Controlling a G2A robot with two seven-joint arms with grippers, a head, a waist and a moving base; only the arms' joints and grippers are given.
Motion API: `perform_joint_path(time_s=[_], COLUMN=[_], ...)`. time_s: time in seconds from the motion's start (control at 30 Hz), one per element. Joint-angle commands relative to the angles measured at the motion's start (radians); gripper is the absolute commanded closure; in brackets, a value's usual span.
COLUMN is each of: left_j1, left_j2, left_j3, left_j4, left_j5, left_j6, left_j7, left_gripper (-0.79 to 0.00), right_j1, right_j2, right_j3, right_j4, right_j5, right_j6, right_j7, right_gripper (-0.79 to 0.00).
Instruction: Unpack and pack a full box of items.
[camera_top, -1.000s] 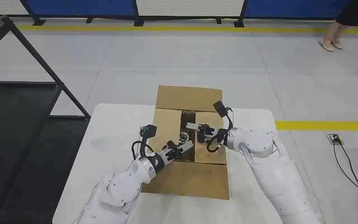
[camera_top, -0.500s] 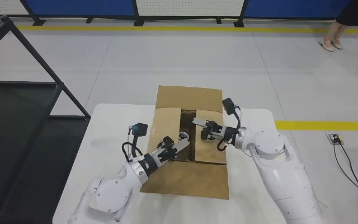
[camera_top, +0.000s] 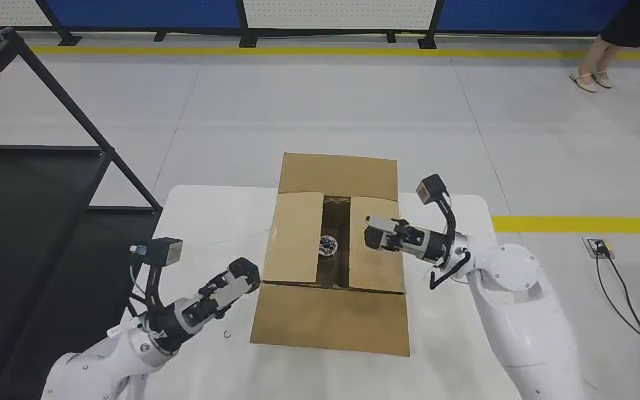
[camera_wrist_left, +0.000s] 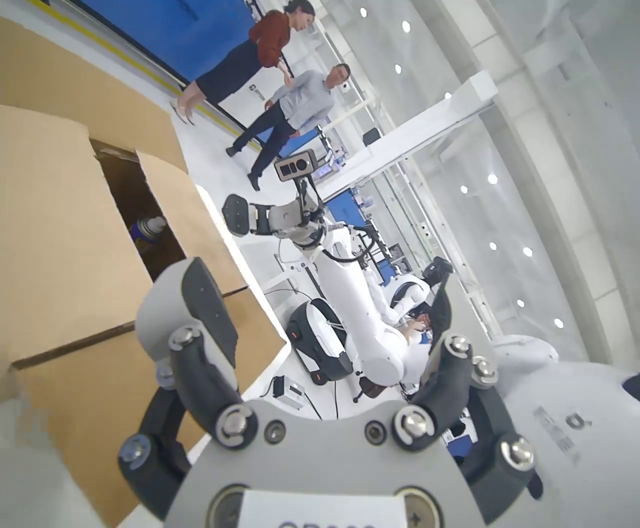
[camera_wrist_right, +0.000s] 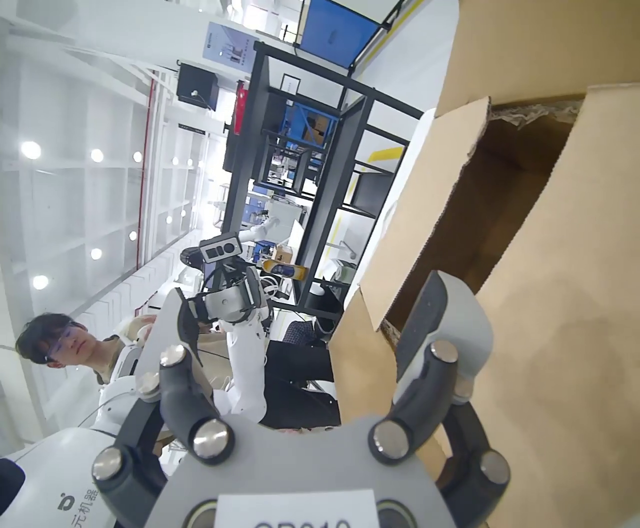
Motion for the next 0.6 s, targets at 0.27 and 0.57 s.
perform_joint_path(time_s=[0.27, 0.57], left_j1=[0.036, 0.039], left_j2=[0.015, 0.015], left_j3=[-0.105, -0.096], left_j4=[0.042, 0.036], left_j5=[-0.123, -0.128], left_j6=[-0.042, -0.029], left_j7=[-0.127, -0.119], left_gripper=[-0.785, -0.785], right_j1=[0.027, 0.036], right_j2=[0.002, -0.002], right_j3=[0.001, -0.004], right_j4=[0.049, 0.091], right_j5=[0.037, 0.060], right_j6=[-0.019, -0.001], right_j7=[0.042, -0.023], right_gripper=[-0.785, -0.785])
